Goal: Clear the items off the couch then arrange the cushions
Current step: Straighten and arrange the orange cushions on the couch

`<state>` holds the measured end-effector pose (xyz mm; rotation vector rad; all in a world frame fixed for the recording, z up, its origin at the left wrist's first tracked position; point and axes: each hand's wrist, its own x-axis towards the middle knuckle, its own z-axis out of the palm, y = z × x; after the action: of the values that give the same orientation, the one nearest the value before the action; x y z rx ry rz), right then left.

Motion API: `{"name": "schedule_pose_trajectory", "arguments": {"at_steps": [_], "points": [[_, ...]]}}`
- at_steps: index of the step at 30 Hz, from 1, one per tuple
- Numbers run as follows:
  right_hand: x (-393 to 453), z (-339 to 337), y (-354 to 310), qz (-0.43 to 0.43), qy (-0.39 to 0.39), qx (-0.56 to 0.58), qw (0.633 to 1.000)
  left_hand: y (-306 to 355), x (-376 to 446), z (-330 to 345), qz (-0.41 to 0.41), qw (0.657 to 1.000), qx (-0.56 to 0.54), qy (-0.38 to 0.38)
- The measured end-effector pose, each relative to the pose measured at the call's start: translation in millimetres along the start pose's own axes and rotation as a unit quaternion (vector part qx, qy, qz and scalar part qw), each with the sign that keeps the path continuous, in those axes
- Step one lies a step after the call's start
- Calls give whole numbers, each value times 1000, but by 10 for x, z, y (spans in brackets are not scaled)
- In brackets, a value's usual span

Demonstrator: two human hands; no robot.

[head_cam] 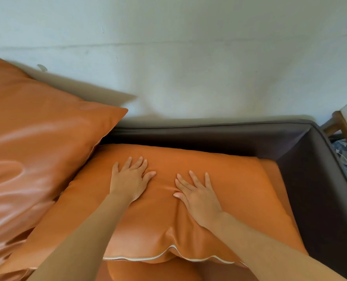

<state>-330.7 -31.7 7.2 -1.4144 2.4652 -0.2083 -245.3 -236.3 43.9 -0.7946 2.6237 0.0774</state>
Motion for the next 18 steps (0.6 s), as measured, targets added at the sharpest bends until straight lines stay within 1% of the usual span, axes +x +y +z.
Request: {"name": "schedule_pose_trajectory", "arguments": {"at_steps": [2,4,6,8,10,11,15,18], "points": [[31,-45,15,-5,32,4,999,24,22,-10,0,1000,-7,12],[24,-77,33,-8,78,14,997,54,4,-34,-4,999,-27,46],[-48,-71,20,-6,112,6,994,58,-99,-38,3,993,-64,97],[-143,-73,5,1,120,-14,993,51,-328,4,26,982,-96,159],[-250,-94,-16,8,129,-23,991,36,-624,128,55,971,-80,219],[-304,-102,-45,3,135,-17,991,25,-754,196,63,968,-66,235],[-563,-99,-242,-51,130,9,990,46,-1052,349,57,963,-45,261],[-699,-108,-366,-49,114,-5,992,111,-1237,389,52,965,-38,256]]}}
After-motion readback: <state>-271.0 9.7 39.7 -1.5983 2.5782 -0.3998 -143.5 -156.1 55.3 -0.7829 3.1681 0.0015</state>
